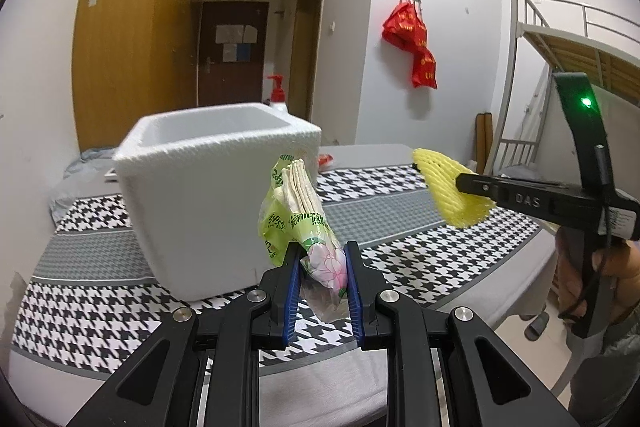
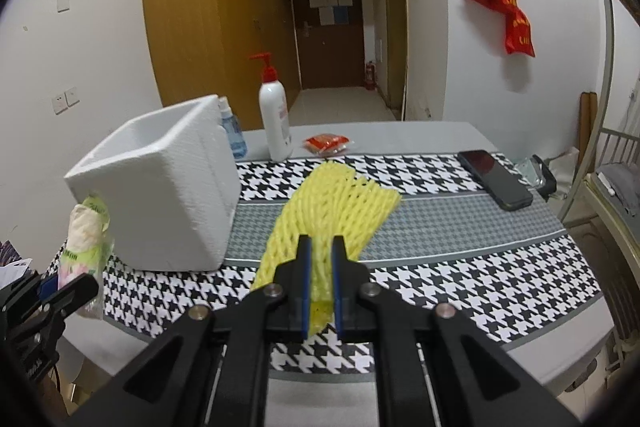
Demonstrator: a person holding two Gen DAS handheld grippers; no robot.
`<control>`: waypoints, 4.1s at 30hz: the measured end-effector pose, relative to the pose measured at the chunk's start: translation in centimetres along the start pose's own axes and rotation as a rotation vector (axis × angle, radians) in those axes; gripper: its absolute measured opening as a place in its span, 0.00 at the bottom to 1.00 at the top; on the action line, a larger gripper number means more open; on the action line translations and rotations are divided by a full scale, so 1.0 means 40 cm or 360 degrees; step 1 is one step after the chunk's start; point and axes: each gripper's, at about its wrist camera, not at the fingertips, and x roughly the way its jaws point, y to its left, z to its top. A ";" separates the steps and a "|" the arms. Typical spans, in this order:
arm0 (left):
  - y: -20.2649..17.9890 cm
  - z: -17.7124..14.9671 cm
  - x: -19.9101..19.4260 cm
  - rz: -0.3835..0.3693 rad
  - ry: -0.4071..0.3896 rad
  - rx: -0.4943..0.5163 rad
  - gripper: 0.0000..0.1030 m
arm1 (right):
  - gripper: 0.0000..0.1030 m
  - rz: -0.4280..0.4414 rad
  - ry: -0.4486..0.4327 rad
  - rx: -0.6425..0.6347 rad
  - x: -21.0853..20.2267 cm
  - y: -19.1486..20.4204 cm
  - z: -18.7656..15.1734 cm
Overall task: Organize soft objects
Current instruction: 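Carry the yellow mesh sleeve over the foam box with the right gripper, then open the right gripper to drop the mesh sleeve into the foam box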
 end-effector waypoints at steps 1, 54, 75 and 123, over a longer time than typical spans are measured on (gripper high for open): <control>-0.002 0.003 -0.004 0.0003 -0.0006 0.0001 0.22 | 0.11 0.0007 -0.0017 -0.0003 -0.013 0.006 -0.001; 0.157 0.099 -0.166 0.0352 -0.0280 -0.0065 0.22 | 0.11 0.0436 -0.0319 -0.0245 -0.098 0.251 0.076; 0.275 0.090 -0.126 0.0458 -0.0229 -0.0158 0.22 | 0.11 0.0469 -0.0305 -0.0266 0.002 0.306 0.153; 0.287 0.092 -0.090 0.0473 -0.0176 -0.0205 0.22 | 0.74 0.0475 -0.0201 -0.0272 0.143 0.378 0.216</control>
